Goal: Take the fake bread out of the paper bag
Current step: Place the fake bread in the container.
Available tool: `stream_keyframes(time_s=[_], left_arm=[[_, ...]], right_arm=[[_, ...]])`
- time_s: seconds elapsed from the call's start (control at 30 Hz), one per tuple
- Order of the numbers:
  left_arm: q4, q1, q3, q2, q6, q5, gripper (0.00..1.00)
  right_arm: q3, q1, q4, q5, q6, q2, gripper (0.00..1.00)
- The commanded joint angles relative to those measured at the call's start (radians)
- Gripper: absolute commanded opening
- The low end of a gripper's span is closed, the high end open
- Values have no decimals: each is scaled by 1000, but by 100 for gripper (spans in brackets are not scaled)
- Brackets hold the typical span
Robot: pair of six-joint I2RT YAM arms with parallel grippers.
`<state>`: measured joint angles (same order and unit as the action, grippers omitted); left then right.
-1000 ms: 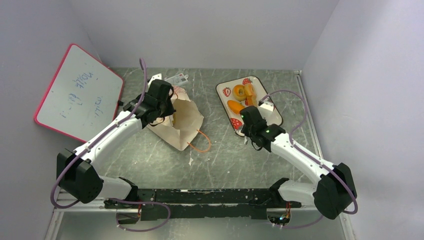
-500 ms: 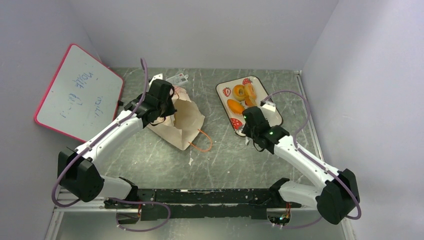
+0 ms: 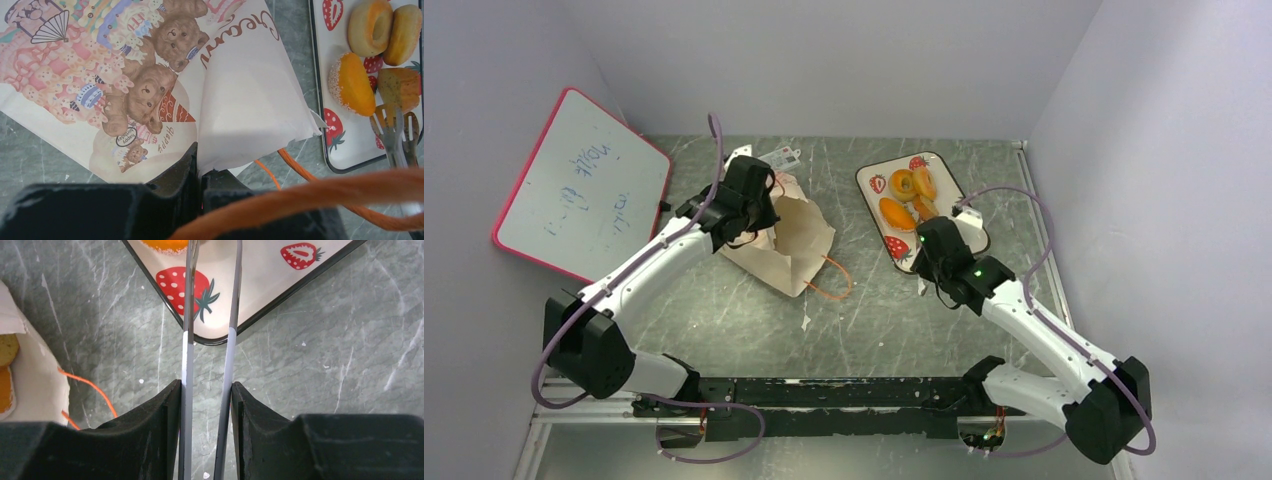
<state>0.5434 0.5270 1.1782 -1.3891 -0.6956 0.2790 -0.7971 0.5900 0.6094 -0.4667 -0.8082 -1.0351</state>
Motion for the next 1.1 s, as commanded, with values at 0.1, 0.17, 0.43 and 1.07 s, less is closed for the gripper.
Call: stream_keyframes(time_s=[0.1, 0.17, 0.43, 1.07], left_arm=[[-22, -5, 51, -24, 0, -31, 7], [-19, -6, 56, -29, 3, -32, 7], [-10, -5, 73, -43, 3, -40, 7], [-13, -5, 67, -47, 2, -48, 7]], right_arm=[[0, 4, 16, 42, -28, 51, 41], [-2, 4, 23, 50, -31, 60, 41], [-10, 8, 56, 75, -43, 86, 41], [-60, 29, 73, 150, -72, 125, 40]])
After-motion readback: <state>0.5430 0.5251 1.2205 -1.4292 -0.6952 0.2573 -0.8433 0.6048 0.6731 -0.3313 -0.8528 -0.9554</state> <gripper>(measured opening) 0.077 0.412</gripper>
